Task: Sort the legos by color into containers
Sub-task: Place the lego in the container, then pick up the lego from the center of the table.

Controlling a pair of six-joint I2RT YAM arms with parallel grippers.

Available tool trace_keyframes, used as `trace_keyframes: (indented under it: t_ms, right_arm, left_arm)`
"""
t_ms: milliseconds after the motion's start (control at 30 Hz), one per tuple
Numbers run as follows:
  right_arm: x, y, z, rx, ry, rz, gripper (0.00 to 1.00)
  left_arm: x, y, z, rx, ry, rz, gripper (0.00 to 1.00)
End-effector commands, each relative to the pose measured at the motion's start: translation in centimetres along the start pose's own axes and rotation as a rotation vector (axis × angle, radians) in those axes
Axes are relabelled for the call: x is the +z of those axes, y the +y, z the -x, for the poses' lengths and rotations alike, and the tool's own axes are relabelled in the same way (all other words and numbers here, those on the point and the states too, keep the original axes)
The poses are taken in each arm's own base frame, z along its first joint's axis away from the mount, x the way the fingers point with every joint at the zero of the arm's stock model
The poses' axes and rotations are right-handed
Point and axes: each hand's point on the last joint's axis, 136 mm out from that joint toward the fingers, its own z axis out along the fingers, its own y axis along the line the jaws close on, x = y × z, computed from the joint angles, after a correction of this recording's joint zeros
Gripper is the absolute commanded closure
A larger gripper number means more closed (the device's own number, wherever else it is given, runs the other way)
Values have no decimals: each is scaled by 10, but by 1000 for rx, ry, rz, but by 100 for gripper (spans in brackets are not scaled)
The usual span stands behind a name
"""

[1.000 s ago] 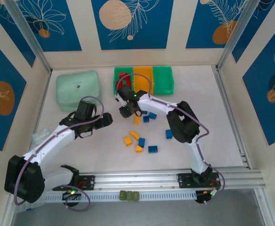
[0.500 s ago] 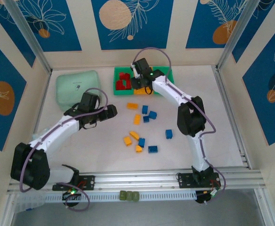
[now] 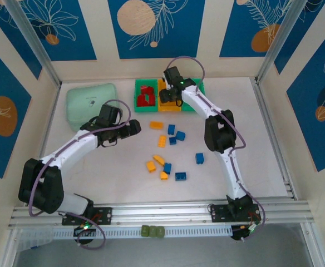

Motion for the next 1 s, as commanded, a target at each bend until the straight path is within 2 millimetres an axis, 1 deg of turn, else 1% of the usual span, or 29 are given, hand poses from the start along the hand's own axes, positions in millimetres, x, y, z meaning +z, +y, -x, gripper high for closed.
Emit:
trace_keyframes:
  t_ms: [0, 133, 200, 267, 400, 467, 633, 700, 867, 967]
  right_arm:
    - [-41, 32, -3, -36, -18, 110, 38]
    - [-51, 56, -38, -116, 34, 136, 33]
    - [-57, 76, -57, -165, 71, 234, 31]
    - [-55, 83, -70, -199, 93, 253, 28]
    - [-42, 95, -98, -262, 183, 283, 23]
    - [-33, 95, -103, -308, 190, 240, 20]
    - [-15, 86, -98, -338, 191, 168, 14]
    - [-6, 84, -100, -356, 210, 157, 13]
    - [5, 91, -104, -368, 231, 213, 13]
    - [10, 93, -106, -368, 242, 227, 16]
  left_arm:
    - [-15, -5, 3, -13, -23, -30, 1]
    - [-24, 3, -9, -15, -17, -23, 1]
    - [-27, 9, -15, -22, -18, -13, 1]
    - [-29, 15, -21, -26, -18, -1, 1]
    - [-34, 24, -29, -35, -25, 19, 1]
    - [-35, 27, -32, -37, -26, 23, 1]
    - [-38, 35, -37, -37, -28, 56, 1]
    - [-39, 38, -39, -33, -26, 68, 1]
    - [-39, 43, -41, -35, -30, 85, 1]
    - [-38, 43, -41, -31, -23, 84, 1]
